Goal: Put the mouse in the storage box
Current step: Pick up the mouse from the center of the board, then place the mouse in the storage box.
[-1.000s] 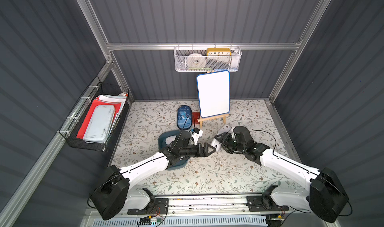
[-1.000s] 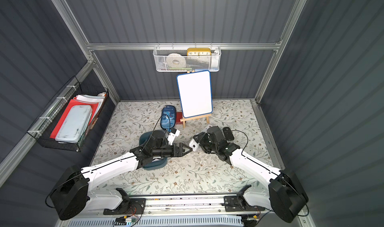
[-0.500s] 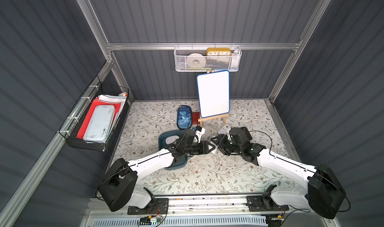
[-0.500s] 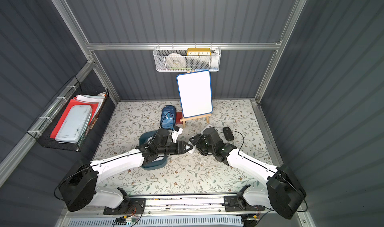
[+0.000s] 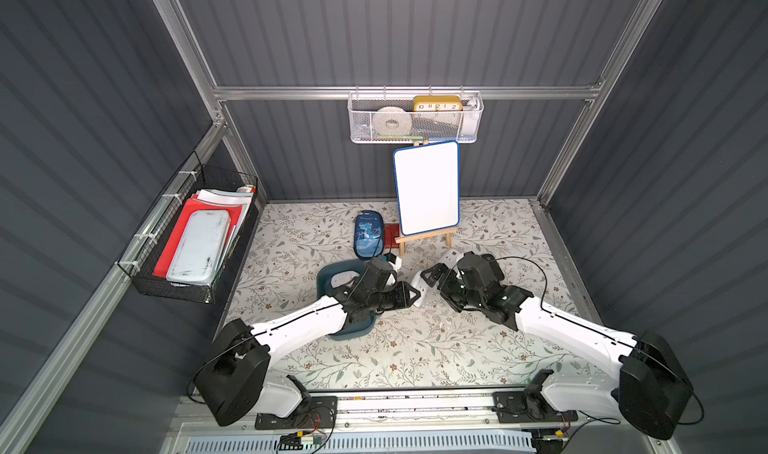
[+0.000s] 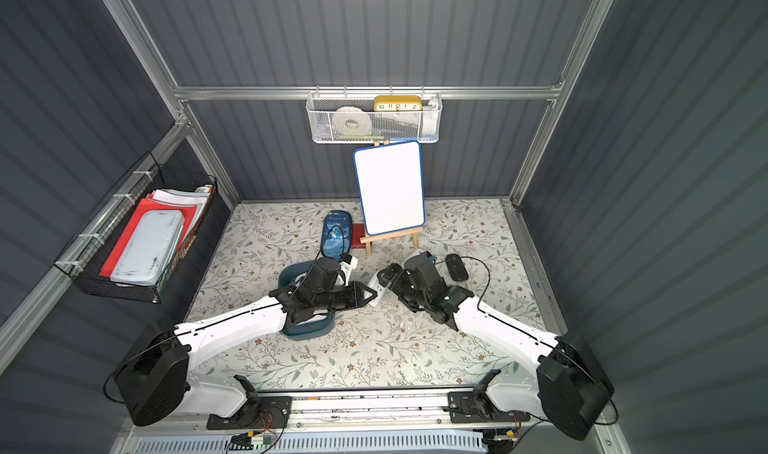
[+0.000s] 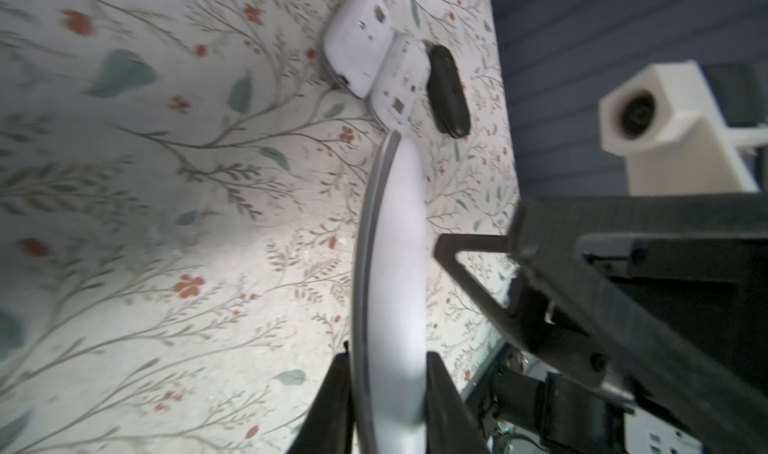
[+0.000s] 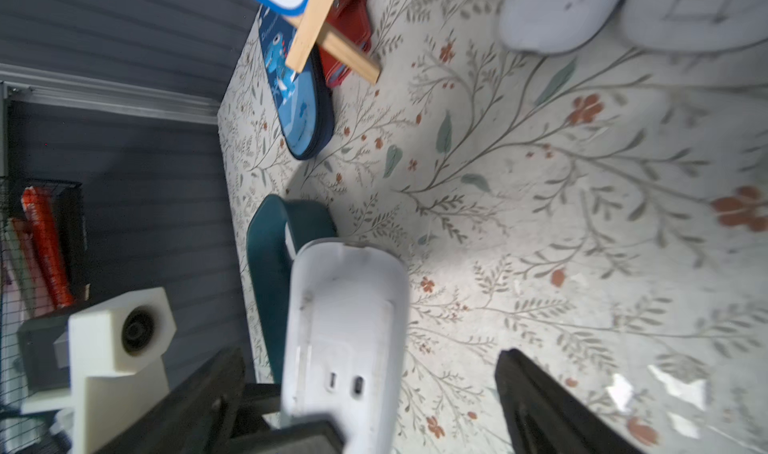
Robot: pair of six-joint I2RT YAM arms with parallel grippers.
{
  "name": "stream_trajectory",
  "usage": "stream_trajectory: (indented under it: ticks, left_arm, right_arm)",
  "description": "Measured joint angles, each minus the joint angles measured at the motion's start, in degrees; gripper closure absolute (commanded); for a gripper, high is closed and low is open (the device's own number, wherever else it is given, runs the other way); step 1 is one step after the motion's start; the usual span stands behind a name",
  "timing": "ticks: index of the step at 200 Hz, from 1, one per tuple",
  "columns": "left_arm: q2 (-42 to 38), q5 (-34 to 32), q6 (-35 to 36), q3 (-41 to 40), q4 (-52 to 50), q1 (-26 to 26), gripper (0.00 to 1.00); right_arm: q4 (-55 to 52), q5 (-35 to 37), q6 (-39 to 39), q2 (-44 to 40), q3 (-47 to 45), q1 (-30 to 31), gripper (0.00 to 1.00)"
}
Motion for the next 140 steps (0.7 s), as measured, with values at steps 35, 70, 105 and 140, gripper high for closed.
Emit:
stream_trajectory:
  ticks: [35, 70, 105, 140]
  left_arm:
    - [-5.2, -16.2, -6.1, 4.7, -13.9, 0.0, 1.0]
    - [-9.4, -28.0, -13.2, 5.3, -23.7, 0.0, 1.0]
    - [-5.9, -36.5, -19.4, 6.4, -32.6, 0.0, 1.0]
    - [4.2, -42.2, -25.0, 11.9, -41.2, 0.0, 1.0]
  right_arm:
    - [-3.4, 7.3, -5.4, -5.4, -1.6, -5.6, 0.03]
    - [-3.6, 7.6, -7.5, -7.1, -8.5, -14.6, 0.04]
    - [-4.7, 6.8, -9.7, -7.0, -10.7, -17.1, 0.04]
    - [-4.5, 6.0, -11.8, -7.1, -11.2, -19.0, 0.04]
